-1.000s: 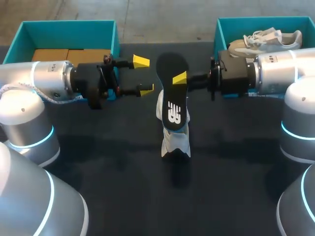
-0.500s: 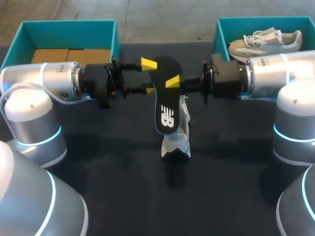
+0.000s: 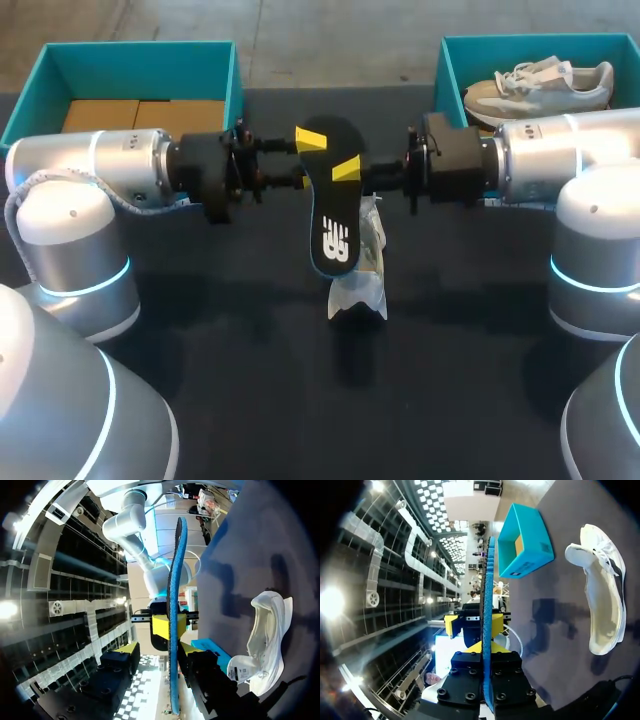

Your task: Take the shoe out of the shoebox, open the shoe tongue, remove and reinsert the insole, then place the shoe into the shoebox

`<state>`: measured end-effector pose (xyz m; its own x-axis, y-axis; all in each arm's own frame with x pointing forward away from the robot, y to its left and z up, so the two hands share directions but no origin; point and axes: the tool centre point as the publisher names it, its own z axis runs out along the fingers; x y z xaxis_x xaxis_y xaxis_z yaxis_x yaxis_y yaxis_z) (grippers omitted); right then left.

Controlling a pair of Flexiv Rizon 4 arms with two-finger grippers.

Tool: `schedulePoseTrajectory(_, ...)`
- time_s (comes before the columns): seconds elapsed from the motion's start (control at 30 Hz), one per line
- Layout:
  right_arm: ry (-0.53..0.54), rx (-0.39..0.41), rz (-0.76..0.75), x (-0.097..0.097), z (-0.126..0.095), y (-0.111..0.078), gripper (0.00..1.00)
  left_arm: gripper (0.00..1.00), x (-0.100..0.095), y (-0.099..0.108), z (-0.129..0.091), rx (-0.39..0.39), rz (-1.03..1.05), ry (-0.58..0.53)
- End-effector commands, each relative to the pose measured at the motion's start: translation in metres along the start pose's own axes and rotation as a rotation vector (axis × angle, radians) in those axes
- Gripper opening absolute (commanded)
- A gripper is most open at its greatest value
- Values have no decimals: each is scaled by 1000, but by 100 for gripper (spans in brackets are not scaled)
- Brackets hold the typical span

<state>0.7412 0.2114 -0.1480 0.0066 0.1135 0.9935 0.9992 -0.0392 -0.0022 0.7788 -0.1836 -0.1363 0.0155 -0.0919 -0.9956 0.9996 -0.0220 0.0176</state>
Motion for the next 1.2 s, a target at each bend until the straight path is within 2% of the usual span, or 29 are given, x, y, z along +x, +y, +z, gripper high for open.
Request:
schedulePoseTrajectory(0.03,2,-5,-2,-1,5,1,0,45,3,-3,2,-8,-8,-3)
schedulePoseTrajectory(0.13,1,-7,-3,-1,4,1,0,40,4,-4,2,-11,-12,-3)
schedulePoseTrajectory(0.23,-1,-4,-5,0,4,1,0,32,4,-4,2,-14,-14,-2)
schedulePoseTrajectory(0.43,-1,0,-7,0,4,1,0,29,4,-3,1,-21,-14,-3)
schedulePoseTrajectory(0.57,-2,1,-9,1,4,1,0,20,4,-2,0,-25,-20,-1)
schedulePoseTrajectory(1.2,-8,6,-3,1,4,2,0,18,11,-1,-6,-44,-36,10)
